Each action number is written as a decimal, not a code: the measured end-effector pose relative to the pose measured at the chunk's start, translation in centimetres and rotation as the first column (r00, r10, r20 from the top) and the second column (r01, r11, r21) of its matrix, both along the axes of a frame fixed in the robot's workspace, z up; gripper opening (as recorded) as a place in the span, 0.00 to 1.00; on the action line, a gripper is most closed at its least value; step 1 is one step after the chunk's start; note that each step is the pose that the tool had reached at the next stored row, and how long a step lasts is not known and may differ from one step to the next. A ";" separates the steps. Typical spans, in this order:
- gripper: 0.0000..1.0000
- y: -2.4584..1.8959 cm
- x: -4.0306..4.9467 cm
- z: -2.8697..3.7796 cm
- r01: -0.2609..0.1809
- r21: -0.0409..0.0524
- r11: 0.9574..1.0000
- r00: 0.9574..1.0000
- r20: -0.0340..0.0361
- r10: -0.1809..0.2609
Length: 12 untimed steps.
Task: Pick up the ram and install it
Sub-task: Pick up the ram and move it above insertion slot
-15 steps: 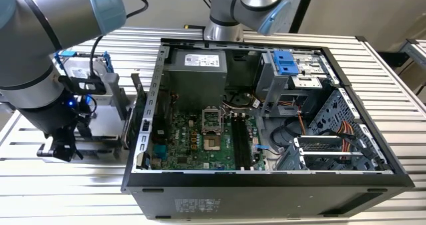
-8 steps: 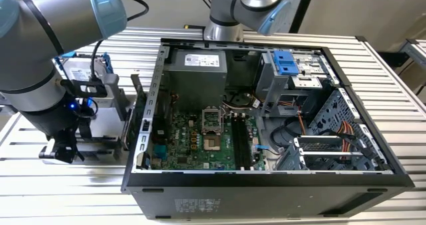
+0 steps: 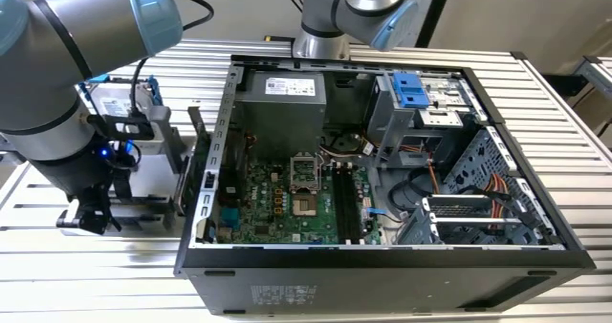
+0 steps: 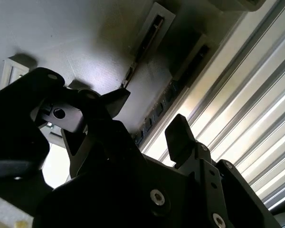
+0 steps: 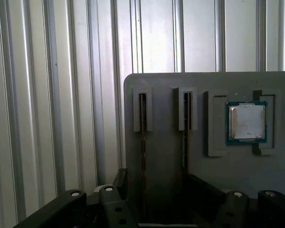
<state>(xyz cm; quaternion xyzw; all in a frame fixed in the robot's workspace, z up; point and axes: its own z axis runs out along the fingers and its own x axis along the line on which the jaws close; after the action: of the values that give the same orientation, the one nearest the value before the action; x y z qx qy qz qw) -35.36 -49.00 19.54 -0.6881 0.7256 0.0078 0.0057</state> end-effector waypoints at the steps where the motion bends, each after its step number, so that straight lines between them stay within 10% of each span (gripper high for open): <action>1: 1.00 0.00 0.00 0.00 0.000 0.000 1.000 1.000 0.000 0.000; 12: 1.00 -0.14 0.03 1.22 0.000 0.002 1.000 1.000 0.000 0.000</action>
<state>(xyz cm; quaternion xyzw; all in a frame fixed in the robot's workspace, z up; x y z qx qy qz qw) -35.33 -49.14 20.76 -0.6881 0.7255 0.0084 0.0062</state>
